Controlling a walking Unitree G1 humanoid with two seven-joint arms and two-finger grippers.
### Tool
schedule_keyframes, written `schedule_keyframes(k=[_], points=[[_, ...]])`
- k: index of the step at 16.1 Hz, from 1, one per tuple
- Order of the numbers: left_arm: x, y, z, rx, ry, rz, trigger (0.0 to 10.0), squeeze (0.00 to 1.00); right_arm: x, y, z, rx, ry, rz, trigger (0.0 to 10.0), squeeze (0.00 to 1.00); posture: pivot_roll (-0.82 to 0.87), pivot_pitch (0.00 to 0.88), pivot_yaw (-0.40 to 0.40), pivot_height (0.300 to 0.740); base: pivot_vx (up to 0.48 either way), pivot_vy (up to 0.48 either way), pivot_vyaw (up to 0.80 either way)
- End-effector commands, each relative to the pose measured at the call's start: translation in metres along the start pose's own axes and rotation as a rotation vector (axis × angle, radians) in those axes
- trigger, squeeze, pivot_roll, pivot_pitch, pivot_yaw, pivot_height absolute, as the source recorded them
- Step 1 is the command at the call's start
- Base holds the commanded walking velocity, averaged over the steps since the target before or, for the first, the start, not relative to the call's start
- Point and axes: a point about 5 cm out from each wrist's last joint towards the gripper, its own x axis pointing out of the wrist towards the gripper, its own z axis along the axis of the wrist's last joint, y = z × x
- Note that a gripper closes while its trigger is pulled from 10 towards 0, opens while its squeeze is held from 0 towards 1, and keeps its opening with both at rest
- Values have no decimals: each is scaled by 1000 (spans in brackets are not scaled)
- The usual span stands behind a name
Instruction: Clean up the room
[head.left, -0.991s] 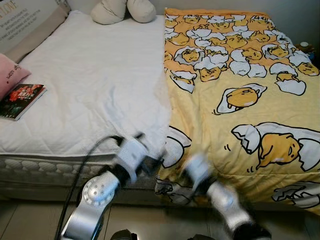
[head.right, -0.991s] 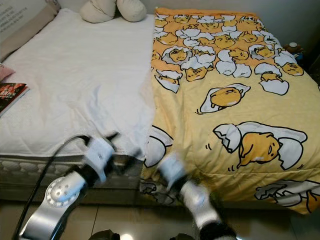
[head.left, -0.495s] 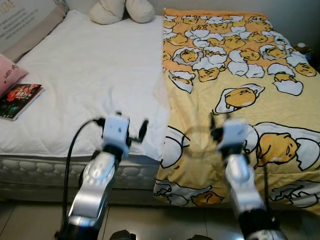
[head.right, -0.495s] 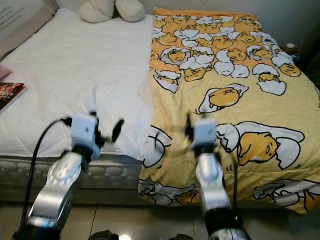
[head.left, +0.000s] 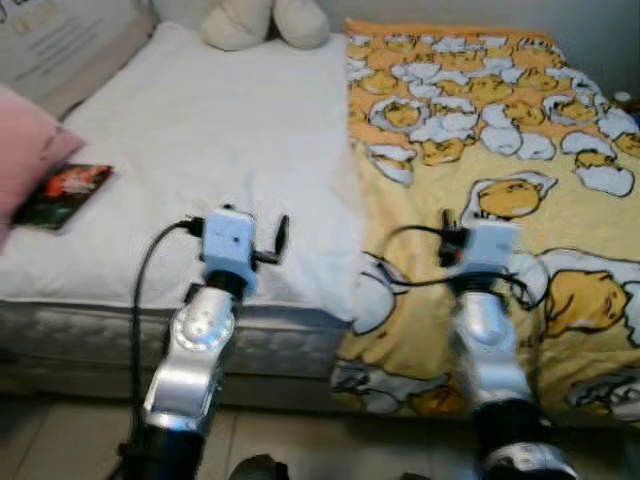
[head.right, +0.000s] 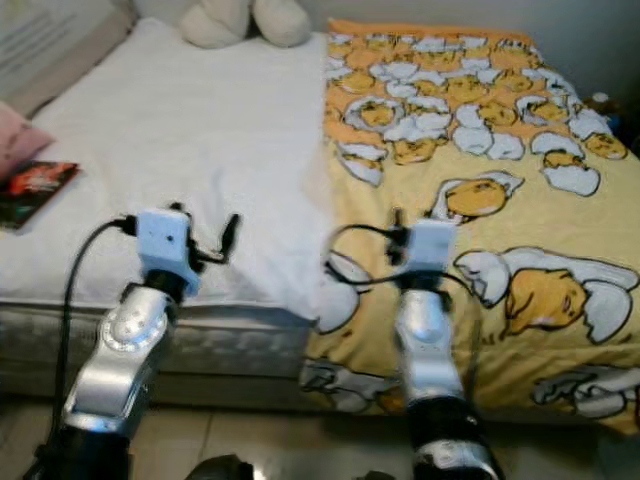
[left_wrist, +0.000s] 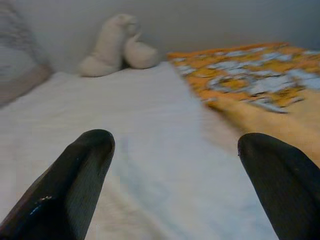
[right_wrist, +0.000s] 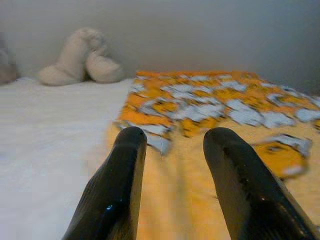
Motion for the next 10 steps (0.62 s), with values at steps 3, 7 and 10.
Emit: schedule_keyframes(k=[3, 7, 10], points=[[6, -1, 2, -24, 5, 11, 10000, 0, 4, -6, 0, -1, 12, 13, 10000, 0, 1, 0, 24, 711, 0, 0, 0], [12, -5, 11, 1, -38, -34, 10000, 0, 11, -5, 5, -18, 2, 31, 10000, 0, -7, 0, 32, 711, 360, 0, 0], [12, -8, 12, 1, -45, -54, 10000, 0, 13, -7, 4, -23, 10, 32, 10000, 0, -11, 0, 31, 711, 480, 0, 0]])
